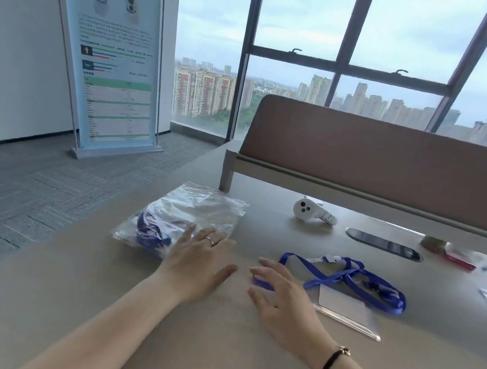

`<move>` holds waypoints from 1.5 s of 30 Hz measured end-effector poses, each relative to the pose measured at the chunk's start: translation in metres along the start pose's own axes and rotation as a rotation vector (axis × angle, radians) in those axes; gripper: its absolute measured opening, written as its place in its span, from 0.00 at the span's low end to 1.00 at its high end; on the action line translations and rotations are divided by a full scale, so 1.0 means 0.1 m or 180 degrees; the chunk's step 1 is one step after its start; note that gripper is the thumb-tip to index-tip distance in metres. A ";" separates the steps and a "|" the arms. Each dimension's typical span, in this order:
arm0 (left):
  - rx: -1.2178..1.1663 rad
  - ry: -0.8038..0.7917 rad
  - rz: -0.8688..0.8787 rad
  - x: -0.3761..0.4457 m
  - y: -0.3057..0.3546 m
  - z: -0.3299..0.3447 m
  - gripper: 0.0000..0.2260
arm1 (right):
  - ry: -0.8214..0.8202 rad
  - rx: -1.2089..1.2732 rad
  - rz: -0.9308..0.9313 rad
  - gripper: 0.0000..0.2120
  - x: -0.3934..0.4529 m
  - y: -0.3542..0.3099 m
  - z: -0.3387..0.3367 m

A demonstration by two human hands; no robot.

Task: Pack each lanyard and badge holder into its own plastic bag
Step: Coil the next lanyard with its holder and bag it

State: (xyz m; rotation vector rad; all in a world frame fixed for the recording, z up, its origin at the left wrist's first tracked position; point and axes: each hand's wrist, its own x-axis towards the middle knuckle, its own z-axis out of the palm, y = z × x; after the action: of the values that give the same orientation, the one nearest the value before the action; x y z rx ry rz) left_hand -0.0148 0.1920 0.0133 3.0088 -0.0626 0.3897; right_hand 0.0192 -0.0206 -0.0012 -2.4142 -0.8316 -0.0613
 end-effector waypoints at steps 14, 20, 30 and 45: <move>-0.0691 -0.0336 0.0630 0.13 1.98 0.38 0.24 | 0.0377 -0.0619 0.0924 0.24 -1.13 1.29 -0.99; -0.0727 -0.0146 0.0757 0.00 1.93 0.47 0.23 | 0.0140 -0.0876 0.0781 0.26 -1.14 1.29 -0.94; -0.1029 -0.0202 0.1011 -0.01 1.87 0.32 0.14 | -0.0061 -0.0795 0.0884 0.29 -1.16 1.28 -1.02; -0.1723 -0.0434 0.1406 -0.29 1.91 0.32 0.09 | 0.0227 -0.0824 0.1091 0.24 -1.09 1.43 -0.99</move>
State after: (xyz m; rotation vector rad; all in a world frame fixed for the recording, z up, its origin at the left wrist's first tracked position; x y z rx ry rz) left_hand -0.0452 -0.0004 -0.0062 2.4573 -0.7251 0.1613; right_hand 0.0273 -0.2252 -0.0161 -2.7464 -0.3875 -0.1278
